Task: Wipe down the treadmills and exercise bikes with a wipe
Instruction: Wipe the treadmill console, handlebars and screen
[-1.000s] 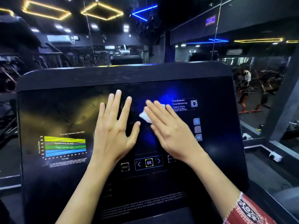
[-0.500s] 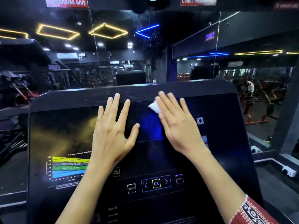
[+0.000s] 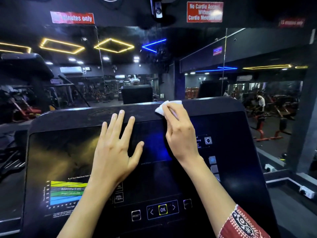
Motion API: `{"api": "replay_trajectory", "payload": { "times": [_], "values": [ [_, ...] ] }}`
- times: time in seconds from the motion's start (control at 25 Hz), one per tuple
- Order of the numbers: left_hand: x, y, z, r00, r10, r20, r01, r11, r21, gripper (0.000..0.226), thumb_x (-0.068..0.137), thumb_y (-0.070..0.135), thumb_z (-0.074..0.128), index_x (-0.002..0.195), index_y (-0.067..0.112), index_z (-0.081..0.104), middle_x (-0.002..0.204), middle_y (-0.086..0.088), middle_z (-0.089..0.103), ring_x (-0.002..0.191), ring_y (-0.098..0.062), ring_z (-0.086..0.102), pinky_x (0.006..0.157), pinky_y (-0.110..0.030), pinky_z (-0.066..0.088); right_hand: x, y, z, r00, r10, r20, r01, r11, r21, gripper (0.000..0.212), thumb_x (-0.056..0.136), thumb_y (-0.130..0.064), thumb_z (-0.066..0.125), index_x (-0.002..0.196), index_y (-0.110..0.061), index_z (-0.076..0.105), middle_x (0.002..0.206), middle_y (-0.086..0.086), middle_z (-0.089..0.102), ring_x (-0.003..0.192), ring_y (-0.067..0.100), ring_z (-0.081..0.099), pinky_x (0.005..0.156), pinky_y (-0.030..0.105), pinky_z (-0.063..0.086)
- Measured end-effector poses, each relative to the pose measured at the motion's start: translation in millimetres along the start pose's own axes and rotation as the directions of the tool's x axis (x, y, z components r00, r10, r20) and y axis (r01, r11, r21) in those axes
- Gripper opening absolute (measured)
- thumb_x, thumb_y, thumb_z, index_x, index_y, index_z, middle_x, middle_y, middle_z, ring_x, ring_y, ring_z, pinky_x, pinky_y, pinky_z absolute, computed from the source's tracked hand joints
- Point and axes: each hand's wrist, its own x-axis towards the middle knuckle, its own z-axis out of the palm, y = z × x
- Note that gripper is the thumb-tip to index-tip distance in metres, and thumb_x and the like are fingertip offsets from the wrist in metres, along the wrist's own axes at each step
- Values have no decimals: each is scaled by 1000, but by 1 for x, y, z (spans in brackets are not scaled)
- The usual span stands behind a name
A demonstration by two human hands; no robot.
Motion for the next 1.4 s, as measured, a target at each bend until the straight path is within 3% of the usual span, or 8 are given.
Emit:
{"api": "replay_trajectory", "payload": {
  "times": [0.12, 0.32, 0.52, 0.72, 0.8, 1.04, 1.24, 1.4],
  "values": [
    [2, 2, 0, 1000, -9, -6, 9, 1000, -13, 64, 86, 42, 43, 136, 1, 49, 147, -24, 36, 134, -40, 35, 112, -42, 15, -7, 5, -6, 989, -65, 133, 70, 997, -34, 37, 94, -4, 45, 129, 3, 56, 133, 13, 57, 123, 32, 51, 99, 31, 42],
    [6, 9, 4, 1000, -11, -21, 10, 999, -38, 65, 86, 41, 43, 136, -2, 48, 146, -28, 35, 133, -44, 35, 112, -41, 14, -4, 38, -28, 910, 414, 28, -391, 879, -274, 69, 96, -42, 25, 149, 2, 20, 156, 18, 20, 142, 36, 23, 116, 44, 20],
    [7, 8, 6, 1000, -6, -20, 5, 999, -39, 66, 86, 42, 43, 136, -1, 48, 147, -26, 34, 135, -42, 33, 112, -43, 15, -15, -7, -2, 948, 17, 319, 28, 990, -135, 57, 98, -34, 31, 149, -8, 32, 156, 10, 27, 142, 31, 24, 117, 41, 18],
    [0, -6, -2, 1000, -12, -11, 11, 1000, -17, 65, 86, 42, 42, 137, 2, 48, 148, -24, 34, 136, -40, 32, 113, -42, 15, -12, 22, -14, 937, 342, 74, -311, 910, -276, 60, 97, -35, 20, 148, -4, 28, 158, 13, 19, 140, 34, 27, 115, 45, 20],
    [-3, -14, -5, 1000, -18, -12, 17, 1000, -21, 65, 86, 42, 43, 138, 2, 47, 148, -24, 33, 136, -40, 32, 113, -42, 14, 1, 5, 2, 921, 374, 111, -342, 911, -230, 62, 96, -38, 15, 147, -5, 29, 158, 14, 18, 143, 33, 20, 117, 49, 9],
    [-26, -56, -25, 998, -62, -1, 62, 998, 6, 67, 85, 42, 42, 139, 2, 45, 149, -24, 32, 136, -39, 30, 111, -49, 21, -32, -78, 40, 926, -133, 352, 176, 980, -93, 49, 98, -27, 30, 144, -12, 41, 152, 4, 37, 139, 25, 34, 114, 42, 16],
    [-44, -93, -42, 994, -104, 17, 103, 993, 56, 66, 89, 46, 41, 141, 5, 43, 151, -20, 29, 139, -36, 28, 114, -44, 16, -11, -63, 45, 959, 220, 181, -155, 936, -317, 58, 90, -13, 26, 147, -1, 31, 154, 16, 29, 140, 36, 30, 110, 57, 27],
    [-54, -121, -52, 994, -114, 4, 113, 992, 60, 67, 89, 46, 41, 142, 4, 42, 151, -19, 30, 140, -32, 26, 114, -40, 12, -15, -127, 86, 958, -64, 280, 137, 958, -251, 55, 91, -16, 40, 145, -6, 35, 152, 14, 35, 136, 37, 37, 110, 54, 26]
  ]
}}
